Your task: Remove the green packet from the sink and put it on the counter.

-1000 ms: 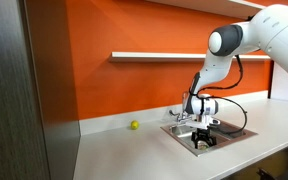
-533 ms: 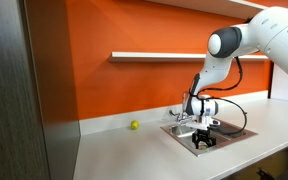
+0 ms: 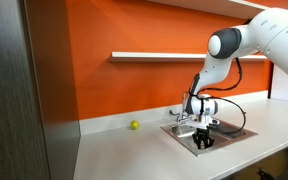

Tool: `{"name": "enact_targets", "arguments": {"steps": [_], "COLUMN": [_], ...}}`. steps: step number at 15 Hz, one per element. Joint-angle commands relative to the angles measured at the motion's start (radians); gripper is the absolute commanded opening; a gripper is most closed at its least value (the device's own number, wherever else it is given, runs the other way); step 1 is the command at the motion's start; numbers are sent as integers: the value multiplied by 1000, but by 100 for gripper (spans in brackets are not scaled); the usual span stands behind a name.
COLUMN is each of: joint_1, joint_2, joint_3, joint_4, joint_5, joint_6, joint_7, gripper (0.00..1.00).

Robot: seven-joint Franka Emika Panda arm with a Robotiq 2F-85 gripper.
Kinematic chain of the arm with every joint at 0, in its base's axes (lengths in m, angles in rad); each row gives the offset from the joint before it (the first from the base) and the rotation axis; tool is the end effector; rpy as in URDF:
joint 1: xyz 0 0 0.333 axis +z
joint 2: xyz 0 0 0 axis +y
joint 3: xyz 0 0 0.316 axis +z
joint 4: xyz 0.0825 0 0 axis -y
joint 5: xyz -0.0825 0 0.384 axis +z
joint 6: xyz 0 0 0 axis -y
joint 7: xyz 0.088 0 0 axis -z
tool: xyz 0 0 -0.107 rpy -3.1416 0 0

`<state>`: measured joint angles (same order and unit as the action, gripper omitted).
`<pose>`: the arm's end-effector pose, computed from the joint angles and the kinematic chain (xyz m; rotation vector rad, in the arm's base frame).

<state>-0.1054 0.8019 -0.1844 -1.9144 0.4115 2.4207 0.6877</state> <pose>0.5500 -0.1672 0.0569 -2.4621 1.8478 0.4219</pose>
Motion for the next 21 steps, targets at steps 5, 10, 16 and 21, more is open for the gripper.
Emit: {"name": "enact_targets", "arguments": {"steps": [5,10,16,21], "joint_1": [-19,-8,0,3], "joint_2": [18,-16,-55,-90], "joint_3": [13,-3,-23,-31], "joint_4": [39,25,10,4], "joint_5": [2,-11,-26,-41], "joint_6": [-24,-24,-31,-51], "joint_7": [8,17,24,27], "gripper": [16,16,16,16]}}
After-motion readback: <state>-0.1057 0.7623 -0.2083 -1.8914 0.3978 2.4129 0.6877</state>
